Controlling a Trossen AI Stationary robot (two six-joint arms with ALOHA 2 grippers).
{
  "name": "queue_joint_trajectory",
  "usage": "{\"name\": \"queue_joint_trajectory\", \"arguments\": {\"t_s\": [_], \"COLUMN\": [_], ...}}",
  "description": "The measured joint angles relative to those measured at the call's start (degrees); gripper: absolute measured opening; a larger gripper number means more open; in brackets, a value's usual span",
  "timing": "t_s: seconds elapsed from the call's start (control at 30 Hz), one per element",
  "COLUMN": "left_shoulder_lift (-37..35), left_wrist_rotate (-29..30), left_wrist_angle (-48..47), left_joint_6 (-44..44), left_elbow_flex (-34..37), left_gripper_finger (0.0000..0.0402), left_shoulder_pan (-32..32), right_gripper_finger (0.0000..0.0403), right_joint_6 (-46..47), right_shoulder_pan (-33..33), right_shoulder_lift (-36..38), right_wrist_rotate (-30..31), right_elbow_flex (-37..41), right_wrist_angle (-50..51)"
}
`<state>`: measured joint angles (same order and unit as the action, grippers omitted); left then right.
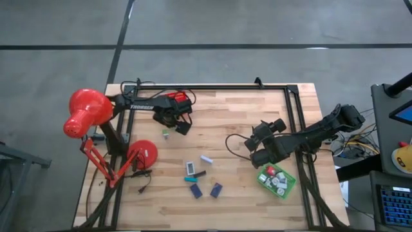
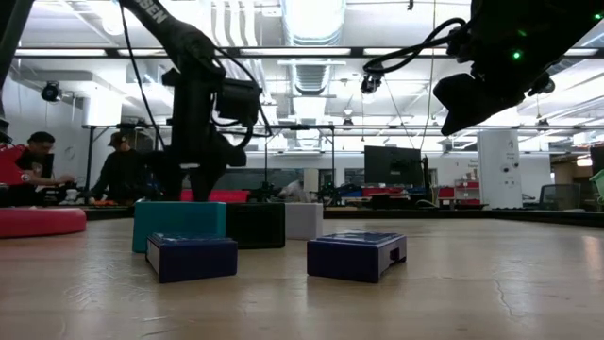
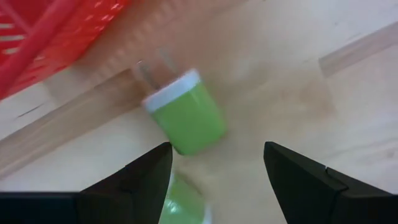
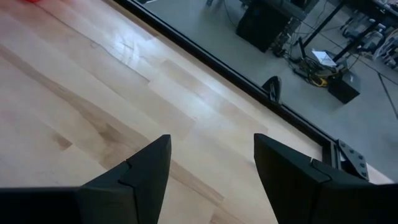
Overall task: Pick & Place Office items
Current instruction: Put the right green charger adapter into the green bin
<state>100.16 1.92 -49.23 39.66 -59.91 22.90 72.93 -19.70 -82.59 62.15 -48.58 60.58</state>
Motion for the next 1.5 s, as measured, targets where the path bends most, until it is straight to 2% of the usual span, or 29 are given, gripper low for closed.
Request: {"name": "queue_joint_trajectory", "arguments": {"t_s": [0.37,0.53,1.0,1.17,1.5], "left_shoulder_lift": [-0.04,-0.04,-0.04,-0.04,-0.25], "left_wrist_rotate": [0.62,0.65,0.65,0.65,0.67], "left_wrist_angle": [2.97,7.13,7.21,7.22,7.97], "left_joint_6": [0.93,2.06,2.38,2.61,2.85], "left_elbow_flex": [0.86,2.17,2.20,2.43,5.51], "left_gripper_finger": [0.0259,0.0259,0.0257,0.0230,0.0134], "left_shoulder_pan": [2.64,4.25,4.52,4.52,4.52], "right_gripper_finger": [0.0224,0.0224,0.0224,0.0224,0.0224], "right_joint_6": [-0.75,-1.20,-2.17,-2.45,-2.67], "right_shoulder_pan": [0.00,0.00,0.00,0.00,0.00], "right_shoulder_lift": [0.00,0.00,0.00,0.00,0.00], "right_wrist_rotate": [1.33,1.46,1.46,1.46,1.46], "right_elbow_flex": [0.00,0.00,0.00,0.00,0.00], "right_wrist_angle": [-0.18,-0.92,-1.36,-1.43,-1.56]}}
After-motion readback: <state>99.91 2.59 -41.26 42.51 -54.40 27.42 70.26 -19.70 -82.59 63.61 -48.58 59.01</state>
